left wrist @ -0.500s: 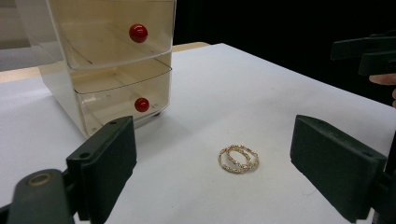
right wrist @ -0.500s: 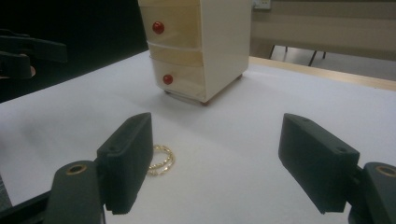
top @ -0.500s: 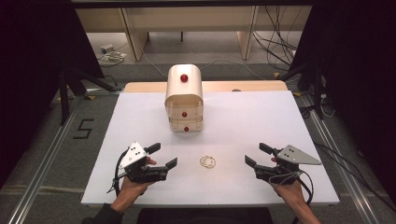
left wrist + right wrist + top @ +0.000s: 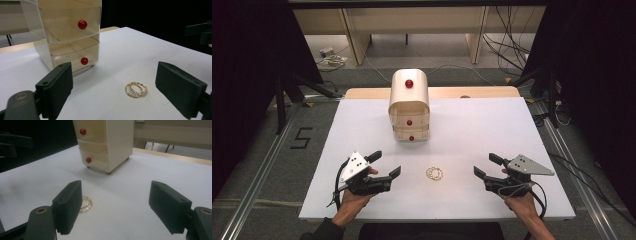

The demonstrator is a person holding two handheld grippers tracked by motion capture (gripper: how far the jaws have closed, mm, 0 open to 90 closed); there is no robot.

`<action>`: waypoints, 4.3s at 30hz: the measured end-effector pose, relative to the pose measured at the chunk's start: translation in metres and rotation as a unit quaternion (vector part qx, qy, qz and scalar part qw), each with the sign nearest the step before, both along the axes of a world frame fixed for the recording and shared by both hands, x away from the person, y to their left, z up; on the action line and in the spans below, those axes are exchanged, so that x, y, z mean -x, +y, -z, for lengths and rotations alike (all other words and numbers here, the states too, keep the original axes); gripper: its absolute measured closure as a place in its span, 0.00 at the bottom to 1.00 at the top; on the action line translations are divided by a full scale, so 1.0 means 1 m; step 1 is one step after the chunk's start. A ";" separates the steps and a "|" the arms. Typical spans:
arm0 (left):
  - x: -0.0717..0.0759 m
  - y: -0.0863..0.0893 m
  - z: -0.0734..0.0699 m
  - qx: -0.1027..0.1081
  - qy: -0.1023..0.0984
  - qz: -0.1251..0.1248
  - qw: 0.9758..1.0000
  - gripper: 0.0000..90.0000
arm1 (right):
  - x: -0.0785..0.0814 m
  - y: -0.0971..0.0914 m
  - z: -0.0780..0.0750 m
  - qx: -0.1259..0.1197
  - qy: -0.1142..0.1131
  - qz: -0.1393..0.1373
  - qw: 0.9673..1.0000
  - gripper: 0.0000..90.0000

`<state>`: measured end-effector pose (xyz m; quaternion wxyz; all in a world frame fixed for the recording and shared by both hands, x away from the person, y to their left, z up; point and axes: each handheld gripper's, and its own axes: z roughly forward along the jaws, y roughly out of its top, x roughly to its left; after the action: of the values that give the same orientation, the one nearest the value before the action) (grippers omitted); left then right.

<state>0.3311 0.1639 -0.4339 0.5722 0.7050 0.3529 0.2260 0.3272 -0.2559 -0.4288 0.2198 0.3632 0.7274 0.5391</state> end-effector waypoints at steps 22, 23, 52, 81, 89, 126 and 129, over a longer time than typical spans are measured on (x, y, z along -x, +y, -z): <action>-0.013 -0.014 -0.017 -0.078 -0.095 -0.041 0.992 0.17 | -0.004 0.001 0.002 0.005 0.013 0.002 1.000 0.31; -0.014 -0.016 -0.016 -0.084 -0.101 -0.043 0.990 0.17 | -0.004 0.002 0.002 0.005 0.013 0.002 1.000 0.31; -0.068 -0.072 0.008 -0.252 -0.229 -0.081 0.937 0.31 | -0.006 0.002 0.003 0.009 0.012 -0.001 1.000 0.32; -0.093 -0.084 0.018 -0.265 -0.243 -0.130 0.924 0.68 | -0.006 0.003 0.004 0.012 0.016 -0.008 1.000 0.33; -0.094 -0.089 0.018 -0.272 -0.247 -0.130 0.921 0.72 | -0.007 0.004 0.004 0.014 0.018 -0.009 1.000 0.33; -0.084 -0.088 0.009 -0.297 -0.233 -0.118 0.918 0.81 | -0.006 0.005 0.004 0.015 0.017 -0.018 1.000 0.33; -0.083 -0.088 0.009 -0.298 -0.231 -0.117 0.919 0.81 | -0.006 0.006 0.004 0.017 0.016 -0.018 1.000 0.33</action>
<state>0.4137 0.0761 -0.4426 0.3710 0.7247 0.2067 0.5427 0.3329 -0.2504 -0.4327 0.2048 0.3550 0.7460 0.5248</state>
